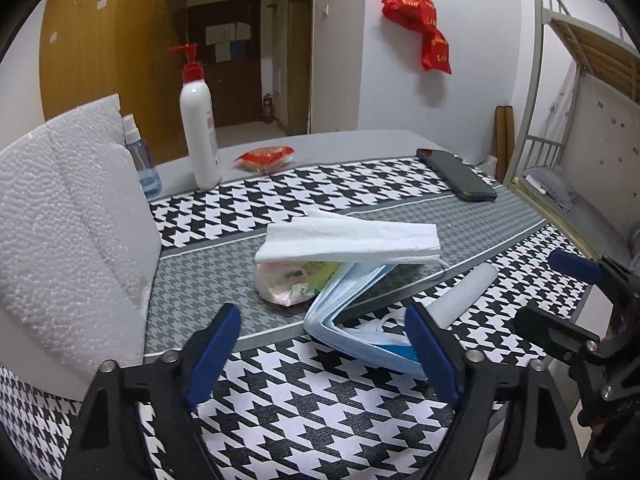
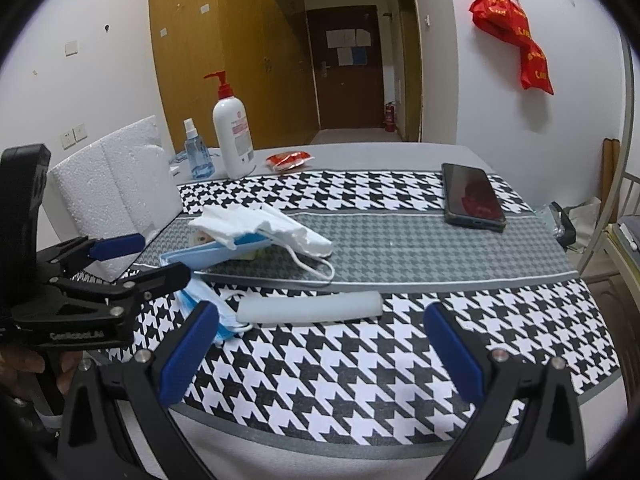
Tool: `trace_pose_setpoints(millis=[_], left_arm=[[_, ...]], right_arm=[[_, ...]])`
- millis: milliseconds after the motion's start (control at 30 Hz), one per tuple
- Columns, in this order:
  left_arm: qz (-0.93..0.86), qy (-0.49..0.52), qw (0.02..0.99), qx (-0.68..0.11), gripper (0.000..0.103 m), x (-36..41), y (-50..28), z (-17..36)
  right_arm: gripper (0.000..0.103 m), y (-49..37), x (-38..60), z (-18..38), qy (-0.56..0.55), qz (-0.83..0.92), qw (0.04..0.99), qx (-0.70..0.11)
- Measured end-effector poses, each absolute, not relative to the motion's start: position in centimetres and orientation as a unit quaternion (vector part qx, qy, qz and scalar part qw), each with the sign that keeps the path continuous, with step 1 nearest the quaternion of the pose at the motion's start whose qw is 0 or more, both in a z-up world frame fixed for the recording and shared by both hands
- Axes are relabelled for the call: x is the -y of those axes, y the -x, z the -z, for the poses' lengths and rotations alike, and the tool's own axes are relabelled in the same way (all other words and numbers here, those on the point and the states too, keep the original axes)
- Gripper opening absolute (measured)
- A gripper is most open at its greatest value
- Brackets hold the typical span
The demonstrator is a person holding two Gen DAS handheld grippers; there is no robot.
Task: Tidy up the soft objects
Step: 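Close the left tool on the blue face mask and lift it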
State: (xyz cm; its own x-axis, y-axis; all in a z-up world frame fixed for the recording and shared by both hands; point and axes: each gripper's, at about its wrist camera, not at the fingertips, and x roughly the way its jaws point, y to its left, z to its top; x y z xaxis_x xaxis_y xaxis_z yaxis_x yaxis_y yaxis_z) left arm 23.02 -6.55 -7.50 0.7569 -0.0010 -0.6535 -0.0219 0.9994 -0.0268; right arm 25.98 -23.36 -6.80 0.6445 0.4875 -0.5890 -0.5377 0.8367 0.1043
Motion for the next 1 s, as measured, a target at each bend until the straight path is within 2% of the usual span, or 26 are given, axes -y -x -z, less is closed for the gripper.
trace_pose_setpoints(millis=[100, 167, 400, 567, 767, 1000], left_arm=[[-0.006, 0.013, 0.934, -0.356, 0.072, 6.7, -23.4, 7.8], [-0.005, 0.010, 0.931, -0.365, 0.059, 6.7, -23.8, 8.1], [-0.012, 0.013, 0.924, -0.381, 0.049, 6.4, -24.4, 8.8], [-0.009, 0.009, 0.920, -0.391, 0.030, 6.5, -24.7, 9.1], [-0.005, 0.011, 0.921, -0.390, 0.017, 6.5, -24.7, 9.0], [0.017, 0.003, 0.927, -0.374, 0.016, 6.8, -23.8, 8.4]], right_arm=[[0.103, -26.1, 23.5, 6.9, 0.038, -0.283, 0.906, -0.314], [0.103, -26.1, 23.6, 6.9, 0.038, -0.283, 0.906, -0.314], [0.103, -26.2, 23.5, 7.1, 0.040, -0.286, 0.904, -0.315], [0.103, -26.3, 23.5, 7.1, 0.039, -0.286, 0.904, -0.315], [0.103, -26.4, 23.5, 7.2, 0.038, -0.286, 0.904, -0.317], [0.103, -26.5, 23.6, 7.1, 0.036, -0.284, 0.904, -0.317]])
